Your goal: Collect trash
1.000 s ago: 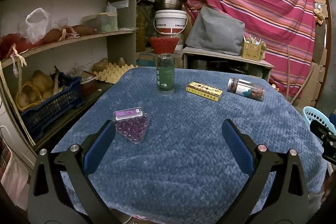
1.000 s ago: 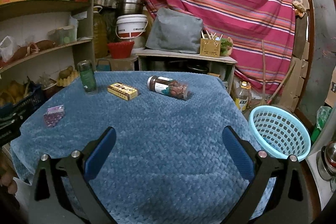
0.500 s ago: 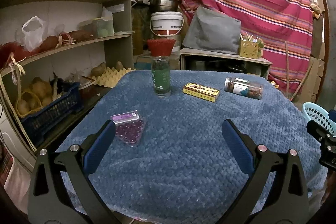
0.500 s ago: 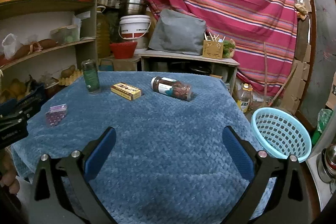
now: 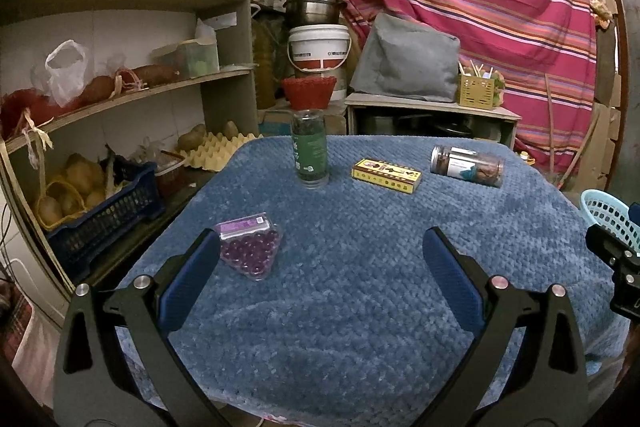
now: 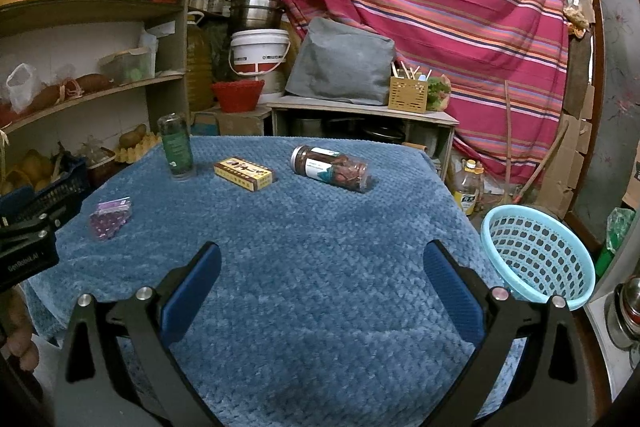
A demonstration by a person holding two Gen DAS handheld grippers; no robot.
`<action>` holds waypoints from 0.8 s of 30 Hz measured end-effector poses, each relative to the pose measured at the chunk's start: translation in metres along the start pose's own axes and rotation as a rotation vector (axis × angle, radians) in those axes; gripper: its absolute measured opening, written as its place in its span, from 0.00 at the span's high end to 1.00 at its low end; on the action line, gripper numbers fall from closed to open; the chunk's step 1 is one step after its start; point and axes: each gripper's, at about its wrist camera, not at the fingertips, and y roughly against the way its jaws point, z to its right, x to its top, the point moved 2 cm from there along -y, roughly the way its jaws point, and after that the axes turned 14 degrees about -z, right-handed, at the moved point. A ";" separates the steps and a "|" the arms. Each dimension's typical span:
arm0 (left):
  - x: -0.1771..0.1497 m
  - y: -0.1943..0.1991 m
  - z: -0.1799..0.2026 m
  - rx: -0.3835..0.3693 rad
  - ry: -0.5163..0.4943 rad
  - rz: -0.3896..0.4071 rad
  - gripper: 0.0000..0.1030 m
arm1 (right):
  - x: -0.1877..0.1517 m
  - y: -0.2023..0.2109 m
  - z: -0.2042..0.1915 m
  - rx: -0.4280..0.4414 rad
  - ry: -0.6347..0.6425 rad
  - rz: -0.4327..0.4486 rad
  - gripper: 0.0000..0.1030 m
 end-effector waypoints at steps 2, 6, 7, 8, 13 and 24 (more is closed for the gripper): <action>0.000 0.000 0.000 0.000 0.001 -0.001 0.05 | 0.000 0.000 0.000 0.000 -0.001 0.000 0.04; 0.000 0.000 0.000 -0.001 0.002 -0.002 0.05 | 0.000 0.000 -0.001 -0.001 0.000 -0.001 0.04; 0.000 0.000 0.000 0.001 0.002 -0.001 0.05 | 0.000 0.000 0.000 0.000 -0.001 0.000 0.04; 0.000 0.000 0.000 0.001 0.003 -0.001 0.05 | 0.000 0.000 -0.001 0.000 -0.001 0.000 0.04; -0.001 0.001 0.001 -0.009 0.007 -0.003 0.05 | -0.001 -0.001 -0.006 0.006 0.000 0.003 0.04; -0.003 0.001 -0.001 -0.009 0.009 0.000 0.05 | -0.001 -0.002 -0.014 0.013 0.005 0.004 0.04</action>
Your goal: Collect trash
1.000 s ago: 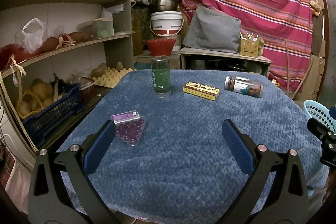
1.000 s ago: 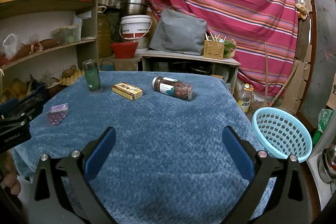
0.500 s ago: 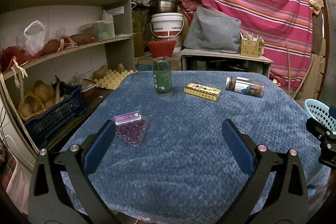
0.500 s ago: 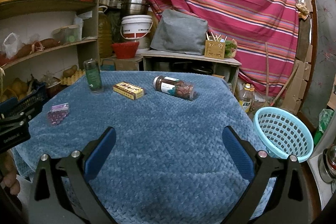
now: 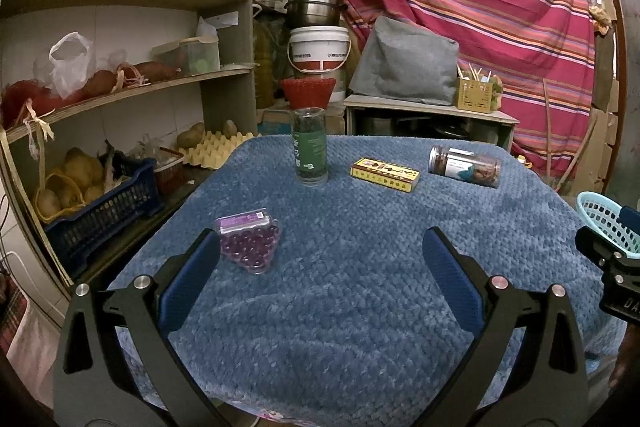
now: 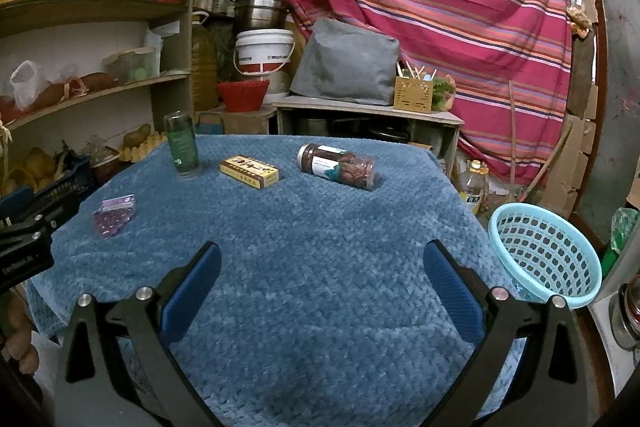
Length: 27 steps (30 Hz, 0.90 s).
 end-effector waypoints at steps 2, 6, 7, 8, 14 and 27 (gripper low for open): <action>-0.001 0.001 -0.001 0.000 0.001 0.002 0.05 | 0.000 0.001 0.000 0.002 0.005 0.004 0.04; -0.002 0.004 -0.003 0.004 0.004 0.003 0.05 | -0.003 0.003 0.000 0.002 0.009 0.017 0.04; -0.002 0.005 -0.003 0.007 0.005 0.006 0.05 | -0.003 0.002 -0.001 0.003 0.009 0.018 0.04; -0.002 0.006 -0.003 0.009 0.006 0.007 0.05 | -0.004 0.002 -0.001 0.007 0.009 0.019 0.04; -0.004 0.008 -0.004 0.020 0.002 0.016 0.05 | -0.005 0.000 0.001 0.011 0.010 0.023 0.04; -0.006 0.008 -0.006 0.022 0.004 0.018 0.05 | -0.008 0.003 0.004 0.010 0.013 0.033 0.04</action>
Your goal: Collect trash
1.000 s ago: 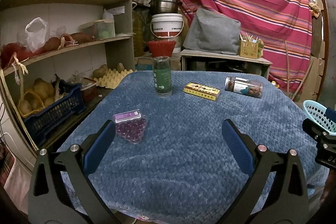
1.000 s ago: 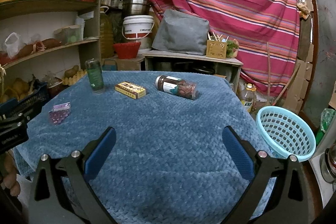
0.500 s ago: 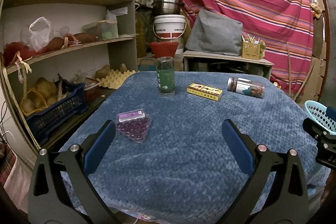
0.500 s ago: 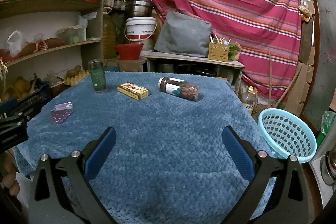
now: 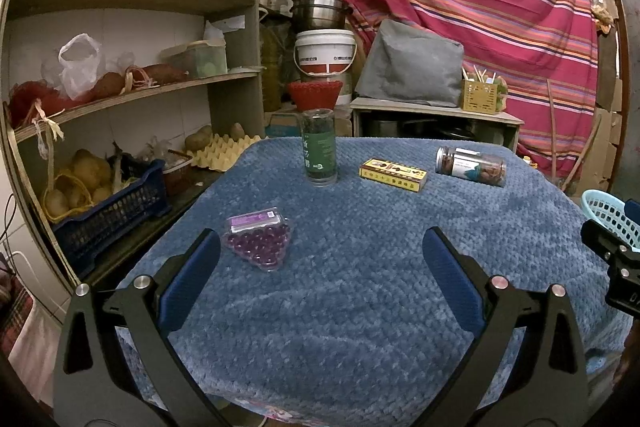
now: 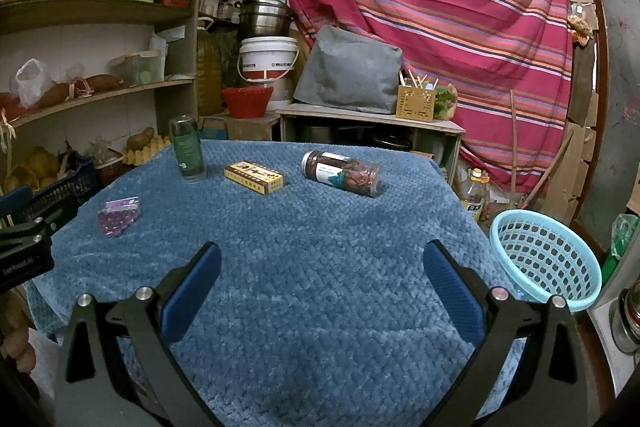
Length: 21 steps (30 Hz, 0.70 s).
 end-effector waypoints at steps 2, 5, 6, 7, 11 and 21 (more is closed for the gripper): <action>0.000 0.000 0.000 0.002 -0.002 -0.001 0.05 | 0.000 0.000 0.001 0.001 0.000 -0.003 0.04; -0.001 -0.001 0.001 0.000 -0.001 -0.001 0.05 | -0.001 0.000 0.002 0.001 -0.002 -0.004 0.04; -0.002 0.000 0.001 0.002 -0.002 0.000 0.05 | -0.001 0.000 0.003 0.001 -0.002 -0.004 0.04; -0.002 -0.001 0.002 0.004 -0.003 0.000 0.05 | -0.001 0.000 0.003 0.001 -0.002 -0.003 0.04; -0.002 0.000 0.001 0.001 -0.003 0.000 0.05 | -0.002 0.000 0.005 0.000 -0.004 0.001 0.04; -0.004 0.000 0.003 0.003 -0.004 0.002 0.05 | -0.002 0.000 0.010 -0.002 -0.005 0.004 0.04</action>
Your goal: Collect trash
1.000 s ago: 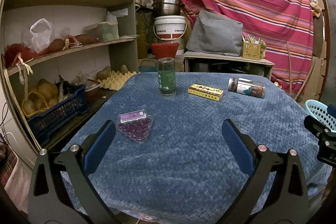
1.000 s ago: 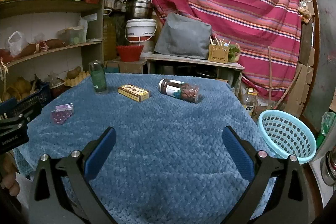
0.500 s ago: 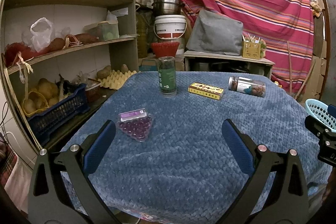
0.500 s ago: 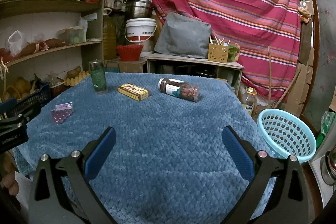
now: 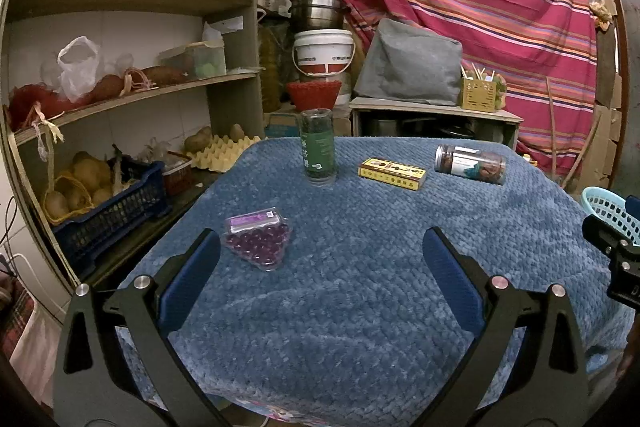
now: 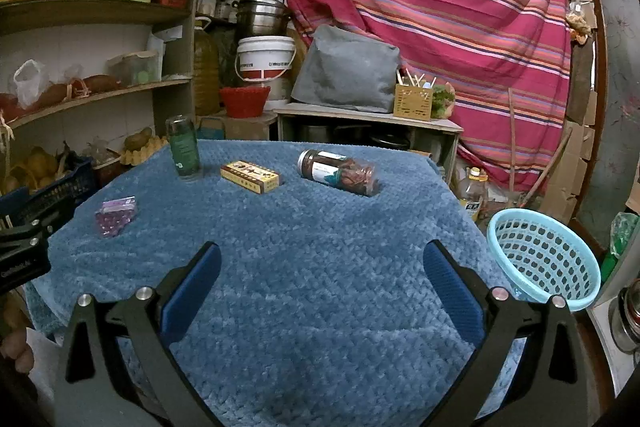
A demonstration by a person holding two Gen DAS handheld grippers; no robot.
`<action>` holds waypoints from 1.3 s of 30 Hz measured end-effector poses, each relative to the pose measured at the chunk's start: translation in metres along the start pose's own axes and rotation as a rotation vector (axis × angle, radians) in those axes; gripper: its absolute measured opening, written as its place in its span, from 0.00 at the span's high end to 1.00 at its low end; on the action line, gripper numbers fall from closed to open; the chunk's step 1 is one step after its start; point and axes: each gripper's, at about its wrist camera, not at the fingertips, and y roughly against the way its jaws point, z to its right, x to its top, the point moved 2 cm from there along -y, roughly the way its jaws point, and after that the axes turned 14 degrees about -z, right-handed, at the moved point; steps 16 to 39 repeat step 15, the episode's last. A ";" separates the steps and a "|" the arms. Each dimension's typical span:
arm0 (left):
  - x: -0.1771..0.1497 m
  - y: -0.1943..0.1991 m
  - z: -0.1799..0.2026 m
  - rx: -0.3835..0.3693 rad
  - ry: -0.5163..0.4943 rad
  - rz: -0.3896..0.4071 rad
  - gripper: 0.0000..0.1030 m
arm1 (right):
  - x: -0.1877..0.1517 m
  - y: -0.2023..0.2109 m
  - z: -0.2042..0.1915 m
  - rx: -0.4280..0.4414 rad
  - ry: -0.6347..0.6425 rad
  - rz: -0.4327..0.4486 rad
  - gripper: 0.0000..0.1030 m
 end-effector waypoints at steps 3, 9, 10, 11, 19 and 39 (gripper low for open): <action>0.000 0.000 0.000 0.006 -0.002 0.004 0.05 | 0.000 0.000 0.001 0.000 0.001 0.001 0.04; 0.000 0.001 0.000 0.005 -0.007 0.009 0.05 | 0.001 -0.001 0.002 0.000 0.002 0.001 0.04; 0.000 0.001 0.000 0.005 -0.006 0.008 0.05 | 0.001 -0.001 0.002 0.000 0.002 0.000 0.04; 0.000 0.001 0.000 0.006 -0.003 0.008 0.05 | 0.001 -0.002 0.002 0.001 0.001 -0.002 0.04; 0.000 0.000 -0.002 -0.004 0.004 0.000 0.05 | 0.001 -0.002 0.002 -0.003 0.001 -0.003 0.04; 0.000 0.000 -0.002 -0.004 0.004 0.000 0.05 | 0.001 -0.002 0.002 -0.003 0.001 -0.003 0.04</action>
